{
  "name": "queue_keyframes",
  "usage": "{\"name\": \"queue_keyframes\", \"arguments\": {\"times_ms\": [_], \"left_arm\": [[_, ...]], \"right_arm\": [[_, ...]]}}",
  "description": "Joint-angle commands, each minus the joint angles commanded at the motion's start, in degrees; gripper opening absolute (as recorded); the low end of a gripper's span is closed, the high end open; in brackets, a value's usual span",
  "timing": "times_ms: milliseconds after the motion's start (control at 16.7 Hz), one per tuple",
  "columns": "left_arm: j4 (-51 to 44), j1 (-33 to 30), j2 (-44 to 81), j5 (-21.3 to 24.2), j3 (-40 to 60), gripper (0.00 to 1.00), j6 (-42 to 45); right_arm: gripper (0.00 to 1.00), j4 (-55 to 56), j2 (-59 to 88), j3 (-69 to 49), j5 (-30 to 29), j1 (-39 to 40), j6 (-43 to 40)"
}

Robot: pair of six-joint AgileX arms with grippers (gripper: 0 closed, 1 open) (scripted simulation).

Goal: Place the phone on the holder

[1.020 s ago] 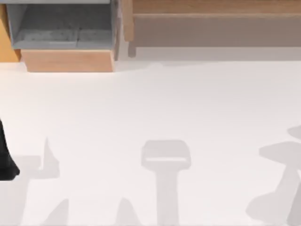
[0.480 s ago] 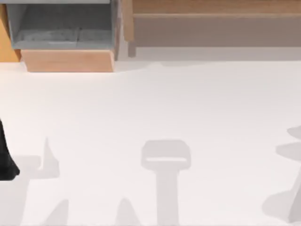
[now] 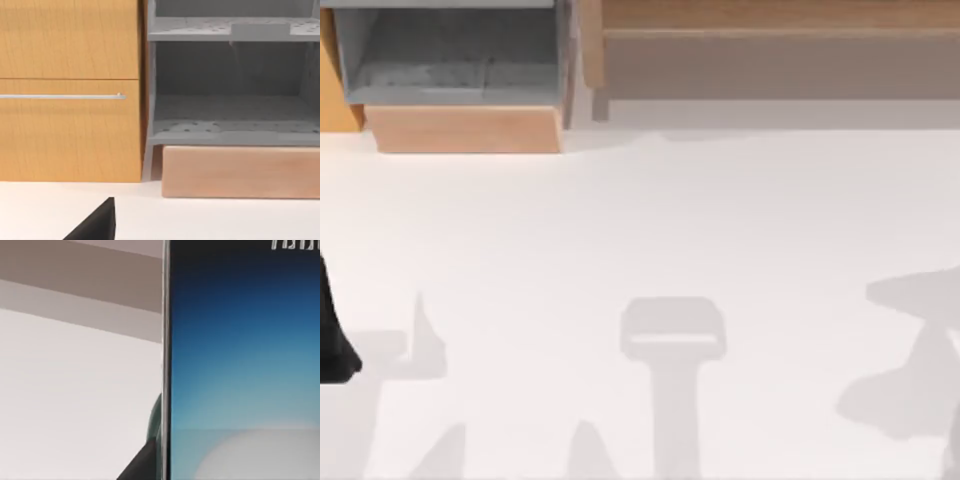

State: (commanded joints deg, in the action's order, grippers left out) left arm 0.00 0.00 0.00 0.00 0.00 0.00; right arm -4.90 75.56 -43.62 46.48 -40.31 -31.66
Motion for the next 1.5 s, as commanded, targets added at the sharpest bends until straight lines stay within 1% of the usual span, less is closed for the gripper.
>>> {"name": "queue_keyframes", "arguments": {"times_ms": [240, 480, 1260, 1320, 1500], "left_arm": [[0.0, 0.0, 0.0, 0.0, 0.0, 1.0, 0.0], [0.0, 0.0, 0.0, 0.0, 0.0, 1.0, 0.0], [0.0, 0.0, 0.0, 0.0, 0.0, 1.0, 0.0], [0.0, 0.0, 0.0, 0.0, 0.0, 1.0, 0.0], [0.0, 0.0, 0.0, 0.0, 0.0, 1.0, 0.0]], "right_arm": [[0.0, 4.0, 3.7, -0.2, -1.1, 2.4, 4.0], [0.0, 4.0, 3.8, -0.3, -1.1, 2.4, 4.1], [0.98, 4.0, 3.8, -0.3, -1.1, 2.4, 4.1], [1.0, 4.0, 3.8, -0.3, -1.1, 2.4, 4.1], [1.0, 4.0, 3.8, -0.3, -1.1, 2.4, 4.1]]}}
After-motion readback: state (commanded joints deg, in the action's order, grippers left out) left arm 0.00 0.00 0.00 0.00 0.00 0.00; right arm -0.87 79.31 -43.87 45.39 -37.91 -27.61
